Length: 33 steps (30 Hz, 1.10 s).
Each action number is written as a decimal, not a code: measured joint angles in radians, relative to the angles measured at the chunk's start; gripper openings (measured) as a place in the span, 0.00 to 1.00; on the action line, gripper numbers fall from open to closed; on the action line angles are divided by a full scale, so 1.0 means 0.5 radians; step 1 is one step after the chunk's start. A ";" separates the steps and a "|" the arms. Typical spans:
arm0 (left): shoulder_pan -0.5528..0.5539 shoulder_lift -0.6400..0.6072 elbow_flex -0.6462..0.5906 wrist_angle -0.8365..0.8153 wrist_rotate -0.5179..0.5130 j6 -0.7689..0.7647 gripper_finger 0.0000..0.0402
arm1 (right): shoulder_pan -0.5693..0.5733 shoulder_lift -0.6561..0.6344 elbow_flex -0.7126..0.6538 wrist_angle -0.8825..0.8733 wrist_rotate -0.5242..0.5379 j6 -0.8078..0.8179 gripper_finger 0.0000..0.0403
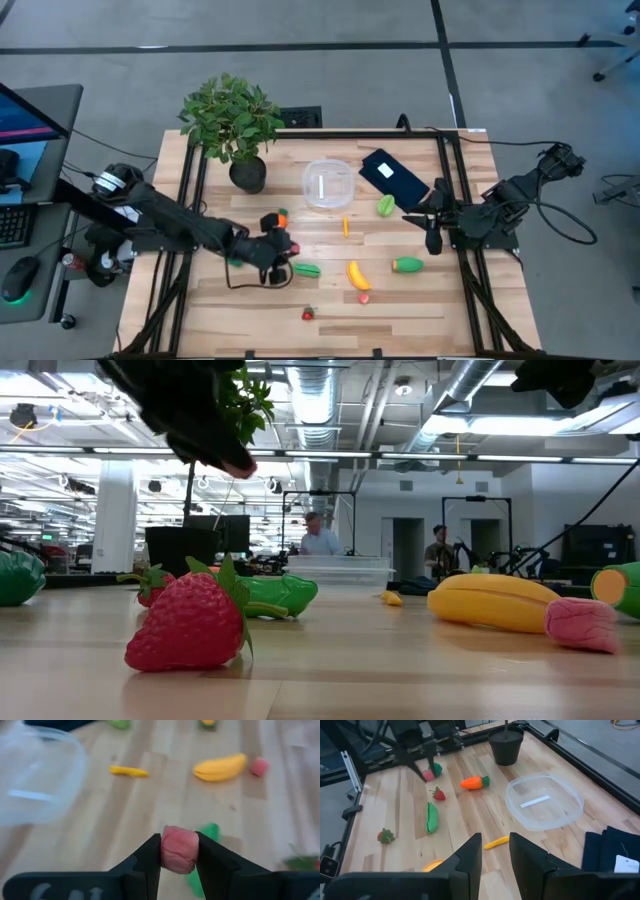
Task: Pick and placing Produce into tupperware
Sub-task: Put the left pink peach into the transparent bin
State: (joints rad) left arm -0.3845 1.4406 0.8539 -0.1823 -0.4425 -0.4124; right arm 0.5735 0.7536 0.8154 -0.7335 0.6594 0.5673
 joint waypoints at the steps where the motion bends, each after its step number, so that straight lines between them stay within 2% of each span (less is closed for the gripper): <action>1: 0.038 0.000 0.000 0.024 -0.025 0.031 0.24 | 0.000 0.000 0.000 -0.002 0.000 -0.001 0.23; 8: 0.381 0.000 0.000 0.366 -0.138 0.246 0.24 | 0.000 0.000 0.000 -0.051 0.000 -0.005 0.23; 15: 0.651 0.000 -0.001 0.711 -0.135 0.237 0.24 | 0.000 0.000 0.000 -0.050 0.054 -0.004 0.23; 18: 0.673 0.001 -0.001 0.771 -0.143 0.227 0.24 | 0.000 0.000 0.000 -0.048 0.072 0.000 0.23; 23: 0.652 0.010 -0.001 0.792 -0.290 0.147 0.24 | 0.000 -0.001 0.000 -0.045 0.127 0.016 0.23; 26: 0.616 0.098 -0.003 0.904 -0.393 0.120 0.24 | 0.000 0.000 0.000 -0.044 0.167 0.016 0.23; 29: 0.579 0.272 0.003 1.195 -0.402 0.120 0.24 | 0.000 0.000 0.000 -0.042 0.203 0.017 0.23; 33: 0.545 0.521 0.061 1.323 -0.595 0.023 0.24 | 0.000 0.000 0.000 -0.030 0.204 0.036 0.23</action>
State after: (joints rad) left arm -0.1122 1.7011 0.8843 0.4793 -0.7403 -0.4009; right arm 0.5735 0.7536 0.8154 -0.7486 0.7612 0.5853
